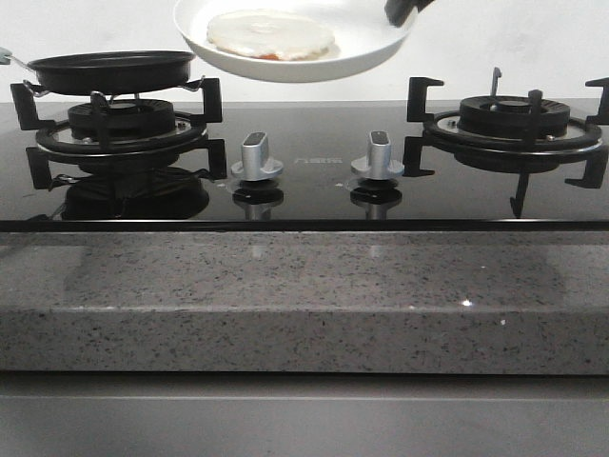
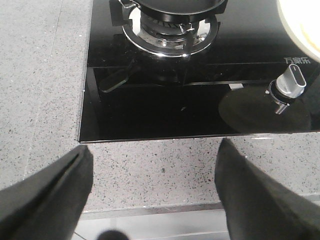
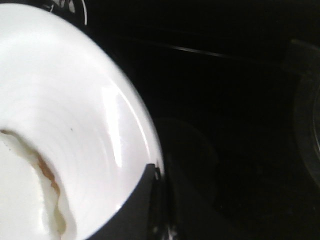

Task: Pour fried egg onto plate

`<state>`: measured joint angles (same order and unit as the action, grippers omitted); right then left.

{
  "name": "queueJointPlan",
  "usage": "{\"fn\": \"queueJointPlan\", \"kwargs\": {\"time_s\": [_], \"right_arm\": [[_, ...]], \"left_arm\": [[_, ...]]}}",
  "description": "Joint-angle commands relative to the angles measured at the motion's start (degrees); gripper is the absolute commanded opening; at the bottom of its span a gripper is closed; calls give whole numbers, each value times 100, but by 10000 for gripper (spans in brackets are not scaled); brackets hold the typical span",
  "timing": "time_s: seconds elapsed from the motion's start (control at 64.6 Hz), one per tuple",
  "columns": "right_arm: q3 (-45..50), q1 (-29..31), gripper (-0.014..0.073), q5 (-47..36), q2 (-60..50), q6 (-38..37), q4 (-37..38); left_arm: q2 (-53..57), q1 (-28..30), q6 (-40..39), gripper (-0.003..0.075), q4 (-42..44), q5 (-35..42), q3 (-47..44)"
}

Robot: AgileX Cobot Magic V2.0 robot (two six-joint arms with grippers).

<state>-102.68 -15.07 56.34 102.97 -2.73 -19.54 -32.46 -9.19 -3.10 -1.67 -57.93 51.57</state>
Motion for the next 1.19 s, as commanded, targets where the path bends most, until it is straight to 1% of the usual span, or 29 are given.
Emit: {"fn": "queueJointPlan", "kwargs": {"time_s": [0.0, 0.186, 0.341, 0.418, 0.48, 0.558, 0.651, 0.743, 0.805, 0.976, 1.053, 1.177], "right_arm": [[-752, 58, -69, 16, 188, -365, -112], [-1479, 210, -69, 260, 921, -1172, -66], [-1671, 336, -68, 460, 1284, -1598, -53], [-1717, 342, -58, 550, 1364, -1598, 30], [-1717, 344, -25, 590, 1382, -1598, 159], [-1717, 356, 57, 671, 1387, -1598, 298], [-1717, 374, 190, 761, 1387, -1598, 316], [-1719, 390, 278, 780, 1363, -1598, 272], [-1719, 390, 293, 750, 1313, -1584, 263], [-1852, 390, 288, 862, 1058, -1358, 268], [-1852, 390, 288, 956, 824, -1134, 263], [-1852, 384, 288, 1320, 385, -564, 268]], "left_arm": [[-18, -44, -51, 501, -40, 388, 131], [-18, -44, -51, 501, -40, 388, 131], [-18, -44, -51, 501, -40, 388, 131], [-18, -44, -51, 501, -40, 388, 131], [-18, -44, -51, 501, -40, 388, 131], [-18, -44, -51, 501, -40, 388, 131], [-18, -44, -51, 501, -40, 388, 131], [-18, -44, -51, 501, -40, 388, 131], [-18, -44, -51, 501, -40, 388, 131], [-18, -44, -51, 501, -40, 388, 131], [-18, -44, -51, 501, -40, 388, 131], [-18, -44, -51, 501, -40, 388, 131]]}}
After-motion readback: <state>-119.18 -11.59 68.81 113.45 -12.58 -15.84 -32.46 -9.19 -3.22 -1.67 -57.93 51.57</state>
